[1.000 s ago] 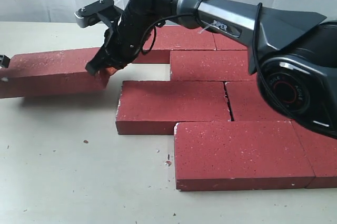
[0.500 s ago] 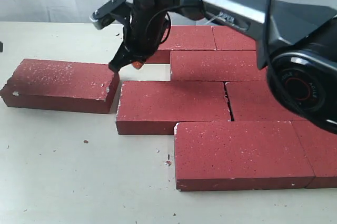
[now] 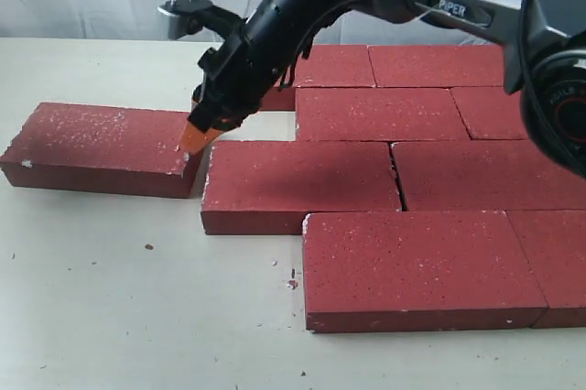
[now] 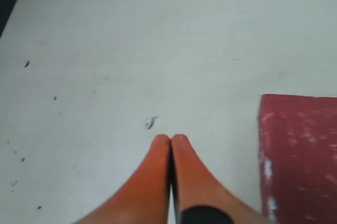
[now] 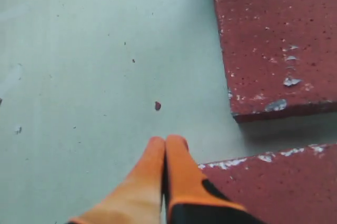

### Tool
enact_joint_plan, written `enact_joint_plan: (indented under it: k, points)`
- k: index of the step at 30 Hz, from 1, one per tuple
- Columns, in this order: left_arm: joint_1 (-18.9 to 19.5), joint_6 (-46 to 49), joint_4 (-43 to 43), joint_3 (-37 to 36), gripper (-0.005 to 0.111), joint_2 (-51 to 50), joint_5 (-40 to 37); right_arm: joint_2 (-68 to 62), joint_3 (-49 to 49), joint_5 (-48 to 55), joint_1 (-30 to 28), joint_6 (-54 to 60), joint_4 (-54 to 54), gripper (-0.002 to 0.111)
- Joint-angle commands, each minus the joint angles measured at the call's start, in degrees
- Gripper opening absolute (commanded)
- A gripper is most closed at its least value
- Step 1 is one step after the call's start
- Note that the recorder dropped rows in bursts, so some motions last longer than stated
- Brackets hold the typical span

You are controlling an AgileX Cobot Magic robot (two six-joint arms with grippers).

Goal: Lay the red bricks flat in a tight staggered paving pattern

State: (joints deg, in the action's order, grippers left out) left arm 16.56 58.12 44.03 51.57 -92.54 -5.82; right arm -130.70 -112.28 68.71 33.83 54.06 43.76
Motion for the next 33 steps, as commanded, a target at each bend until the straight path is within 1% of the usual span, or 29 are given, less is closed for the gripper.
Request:
enact_joint_plan:
  k: [1, 3, 4, 6, 9, 11, 16, 20, 23, 28, 30, 33]
  points:
    - [2.2, 0.41, 1.57, -0.58, 0.0, -4.78, 3.77, -1.6, 0.55, -10.91, 3.79, -1.03, -6.35, -0.001]
    - [2.2, 0.41, 1.57, 0.56, 0.0, -7.53, 3.31, -3.04, -0.77, -15.25, 6.45, -5.07, -13.62, -0.001]
    - [2.2, 0.41, 2.84, 2.6, 0.0, -10.08, 0.8, -4.66, -3.02, -15.4, 8.64, -8.48, -20.92, -0.001]
    - [2.2, 0.41, 4.32, 5.67, 0.0, -13.33, -1.72, -7.07, -6.84, -14.31, 10.91, -11.06, -24.87, -0.001]
    - [2.2, 0.41, 7.47, 8.27, 0.0, -16.98, -1.72, -10.43, -12.17, -11.81, 12.12, -11.34, -23.49, -0.001]
    - [2.2, 0.52, 8.01, 9.92, 0.0, -20.15, -3.72, -12.75, -14.75, -10.86, 12.2, -11.49, -23.37, -0.001]
    - [2.1, 2.18, 12.74, 12.84, 0.0, -23.7, -8.98, -13.78, -14.98, -13.74, 12.2, -14.01, -27.58, -0.001]
    - [2.1, 7.89, 18.51, 13.66, 0.0, -25.76, -11.31, -13.78, -14.98, -15.83, 11.87, -15.37, -28.3, -0.001]
    - [2.1, 13.23, 25.93, 14.1, 0.0, -26.95, -11.99, -13.78, -14.98, -15.58, 11.87, -15.37, -28.17, -0.001]
    - [2.1, 25.64, 37.52, 14.19, 0.0, -27.37, -18.22, -13.78, -14.98, -16.95, 11.76, -15.37, -28.04, -0.001]
    - [2.1, 29.16, 40.28, 14.19, 0.0, -27.37, -20.8, -13.78, -14.98, -17.22, 11.48, -15.37, -27.88, -0.001]
    - [2.1, 31.46, 43.23, 14.19, 0.0, -27.48, -22.77, -13.78, -14.98, -18.02, 11.47, -15.37, -27.98, -0.001]
